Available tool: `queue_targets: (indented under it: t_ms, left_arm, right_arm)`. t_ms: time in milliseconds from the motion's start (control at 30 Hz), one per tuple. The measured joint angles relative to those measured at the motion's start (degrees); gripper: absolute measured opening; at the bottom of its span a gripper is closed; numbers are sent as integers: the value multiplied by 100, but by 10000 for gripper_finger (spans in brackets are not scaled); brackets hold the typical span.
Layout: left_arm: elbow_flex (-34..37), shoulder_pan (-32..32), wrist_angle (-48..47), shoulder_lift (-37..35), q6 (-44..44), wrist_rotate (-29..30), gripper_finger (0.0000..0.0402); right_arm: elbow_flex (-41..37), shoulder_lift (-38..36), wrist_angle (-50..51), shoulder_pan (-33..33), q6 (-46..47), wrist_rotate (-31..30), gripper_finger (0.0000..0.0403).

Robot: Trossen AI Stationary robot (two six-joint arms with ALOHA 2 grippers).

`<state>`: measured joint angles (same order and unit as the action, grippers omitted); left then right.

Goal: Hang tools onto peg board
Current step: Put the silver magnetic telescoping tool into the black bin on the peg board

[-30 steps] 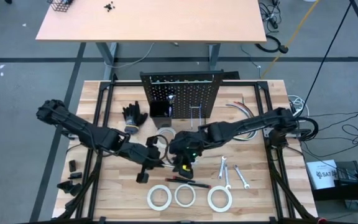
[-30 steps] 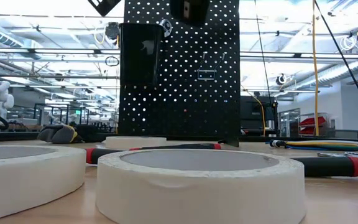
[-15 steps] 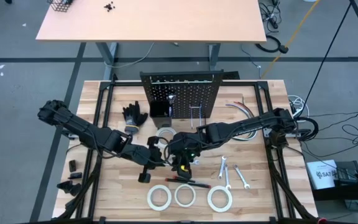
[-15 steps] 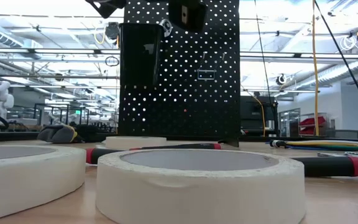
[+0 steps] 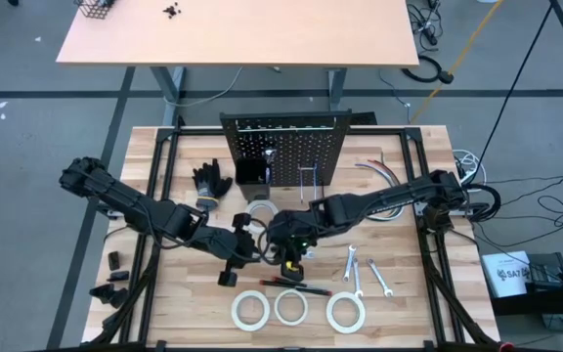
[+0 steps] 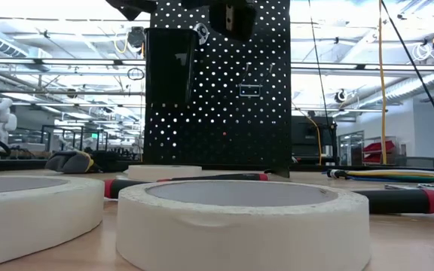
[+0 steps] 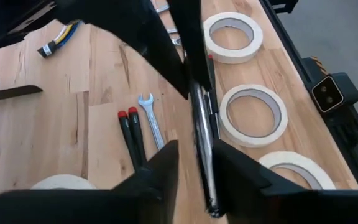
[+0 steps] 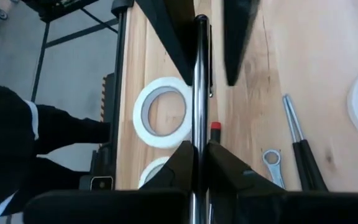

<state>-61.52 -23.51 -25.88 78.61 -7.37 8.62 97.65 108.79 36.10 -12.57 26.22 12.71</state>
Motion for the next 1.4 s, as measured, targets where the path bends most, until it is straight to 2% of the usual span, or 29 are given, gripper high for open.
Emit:
queue_targets:
  t_ms: [100, 267, 433, 600, 733, 833, 967, 1133, 1233, 1400]
  left_arm:
    - [0, 9, -114, -108, -281, -119, 131]
    - [0, 17, -452, -573, -352, -210, 136]
    - [0, 17, -1026, -1169, -603, 85, 137]
    - [215, -56, -747, -1940, -851, 429, 138]
    - [925, -166, 543, -2641, -871, 669, 138]
    - [1704, -213, 2267, -2972, -839, 689, 138]
    - [2824, -227, 4637, -3044, -814, 506, 138]
    - [3871, -252, 6966, -2978, -529, 175, 138]
    - [4120, -251, 7661, -2878, -214, 236, 139]
    - [3997, -251, 7749, -2564, 371, 382, 139]
  right_arm:
    - [0, -49, 270, -60, -11, -191, 18]
    - [0, -197, 727, -171, -9, -708, 18]
    - [-4, -396, 874, -334, 26, -1424, 18]
    - [-2, -642, 824, -601, 135, -2333, 18]
    - [-2, -820, 464, -831, -126, -2992, 18]
    - [-4, -820, -121, -951, -636, -3237, 18]
    - [-2, -817, -1146, -961, -1287, -3176, 18]
    - [-2, -815, -2044, -842, -1768, -2962, 18]
    - [2, -733, -2684, -720, -1708, -2821, 18]
    - [0, -429, -3576, -479, -1403, -2555, 18]
